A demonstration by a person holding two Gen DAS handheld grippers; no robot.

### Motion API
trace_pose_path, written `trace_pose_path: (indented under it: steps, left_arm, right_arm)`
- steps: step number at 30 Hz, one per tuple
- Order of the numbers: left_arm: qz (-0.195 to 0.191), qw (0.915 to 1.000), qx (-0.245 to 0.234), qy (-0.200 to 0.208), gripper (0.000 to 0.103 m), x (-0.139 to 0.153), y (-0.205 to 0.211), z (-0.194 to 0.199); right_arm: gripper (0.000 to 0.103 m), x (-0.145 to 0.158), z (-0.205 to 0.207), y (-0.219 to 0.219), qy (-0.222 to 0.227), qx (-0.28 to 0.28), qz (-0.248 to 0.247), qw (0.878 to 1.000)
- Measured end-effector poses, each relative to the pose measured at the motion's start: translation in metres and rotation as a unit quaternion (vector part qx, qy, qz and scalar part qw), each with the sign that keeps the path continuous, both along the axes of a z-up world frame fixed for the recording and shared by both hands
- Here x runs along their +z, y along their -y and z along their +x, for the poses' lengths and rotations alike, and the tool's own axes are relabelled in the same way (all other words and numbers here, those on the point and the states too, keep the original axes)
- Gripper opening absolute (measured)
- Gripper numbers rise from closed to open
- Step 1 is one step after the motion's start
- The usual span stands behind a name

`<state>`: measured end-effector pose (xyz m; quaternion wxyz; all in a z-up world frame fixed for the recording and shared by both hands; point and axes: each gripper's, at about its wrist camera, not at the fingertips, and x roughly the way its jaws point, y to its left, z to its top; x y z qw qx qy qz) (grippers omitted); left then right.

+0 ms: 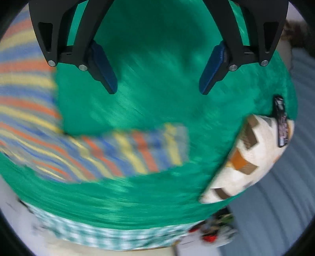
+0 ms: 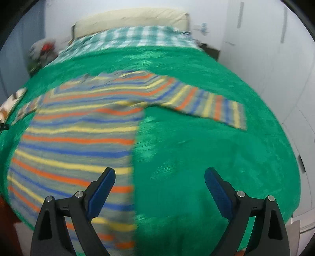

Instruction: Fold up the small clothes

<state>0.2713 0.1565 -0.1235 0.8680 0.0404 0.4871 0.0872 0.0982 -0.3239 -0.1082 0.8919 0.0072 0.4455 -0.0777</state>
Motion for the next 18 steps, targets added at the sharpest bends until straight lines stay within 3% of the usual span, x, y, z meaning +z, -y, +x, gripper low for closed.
trace_pose_path:
  steps: [6,10,12,18]
  left_arm:
    - [-0.052,0.9929,-0.104,-0.027,0.092,-0.014,0.089,-0.081]
    - [-0.018,0.9863,-0.153,-0.058,0.095,-0.052,0.13,-0.108]
    - [0.004,0.9873,-0.156,-0.028,0.098,-0.055,0.134,-0.118]
    - [-0.05,0.9885,-0.136,-0.041,0.103,-0.059,0.12,-0.117]
  right_arm:
    - [0.091,-0.019,-0.003,-0.066,-0.038,0.061,0.015,0.997]
    - [0.092,-0.069,-0.003,-0.096,-0.109,0.09,-0.036,0.989]
    - [0.095,-0.074,-0.009,-0.097,-0.1,0.085,-0.044,0.99]
    - [0.099,-0.077,-0.012,-0.089,-0.1,0.073,-0.04,0.992]
